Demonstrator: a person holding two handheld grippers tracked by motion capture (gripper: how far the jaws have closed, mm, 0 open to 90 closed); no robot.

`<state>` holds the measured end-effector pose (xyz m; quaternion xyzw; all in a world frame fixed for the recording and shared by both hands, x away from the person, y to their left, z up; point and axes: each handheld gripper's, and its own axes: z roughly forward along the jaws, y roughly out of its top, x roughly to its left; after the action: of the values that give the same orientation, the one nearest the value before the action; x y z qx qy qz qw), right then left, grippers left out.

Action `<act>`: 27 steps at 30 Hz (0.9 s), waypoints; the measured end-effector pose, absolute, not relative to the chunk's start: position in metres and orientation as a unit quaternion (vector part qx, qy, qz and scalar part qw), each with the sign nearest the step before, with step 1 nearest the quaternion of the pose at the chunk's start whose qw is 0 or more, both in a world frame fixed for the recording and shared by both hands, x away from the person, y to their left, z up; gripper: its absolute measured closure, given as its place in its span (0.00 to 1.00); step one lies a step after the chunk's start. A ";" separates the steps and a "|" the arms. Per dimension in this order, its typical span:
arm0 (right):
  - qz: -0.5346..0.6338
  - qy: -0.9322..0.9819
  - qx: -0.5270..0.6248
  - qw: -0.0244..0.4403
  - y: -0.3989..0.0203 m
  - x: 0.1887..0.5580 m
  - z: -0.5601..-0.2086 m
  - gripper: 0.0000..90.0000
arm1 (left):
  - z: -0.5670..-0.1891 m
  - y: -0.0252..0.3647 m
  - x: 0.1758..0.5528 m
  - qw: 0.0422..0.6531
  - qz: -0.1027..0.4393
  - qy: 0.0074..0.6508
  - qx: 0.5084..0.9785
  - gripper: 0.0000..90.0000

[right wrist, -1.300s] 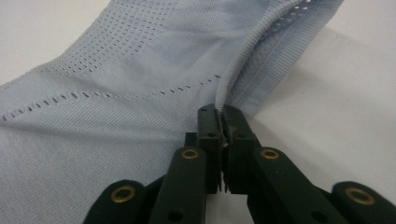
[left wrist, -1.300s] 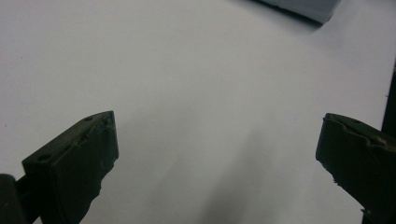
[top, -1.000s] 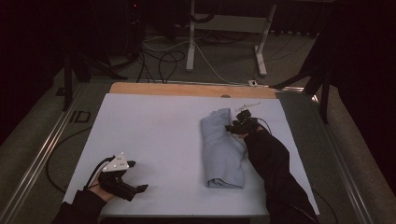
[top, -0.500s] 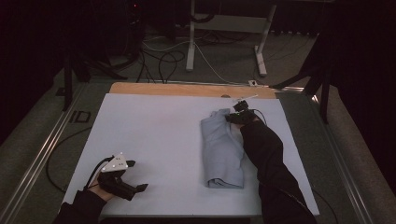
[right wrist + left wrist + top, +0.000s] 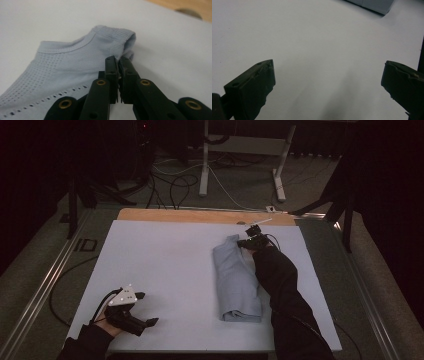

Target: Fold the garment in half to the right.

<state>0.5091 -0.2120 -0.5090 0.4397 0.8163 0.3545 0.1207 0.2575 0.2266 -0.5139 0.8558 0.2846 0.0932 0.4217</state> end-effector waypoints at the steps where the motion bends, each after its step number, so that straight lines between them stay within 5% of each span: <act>1: 0.340 0.821 0.444 0.120 -0.212 0.510 -0.512 0.96 | -0.514 0.227 0.258 0.421 0.091 0.283 0.857 0.00; 7: 0.322 0.828 0.440 0.132 -0.207 0.510 -0.517 0.89 | -0.514 0.226 0.258 0.421 0.092 0.283 0.857 0.00; 22: 0.374 0.827 0.399 0.130 -0.207 0.476 -0.473 0.16 | -0.509 0.230 0.256 0.427 0.101 0.282 0.853 0.00; 27: 0.391 0.833 0.368 0.134 -0.201 0.437 -0.461 0.16 | -0.508 0.231 0.256 0.427 0.102 0.283 0.853 0.00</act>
<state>0.4374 -0.2010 -0.4610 0.3681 0.8326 0.3914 0.1345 0.2556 0.2307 -0.5084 0.8529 0.2829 0.1023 0.4268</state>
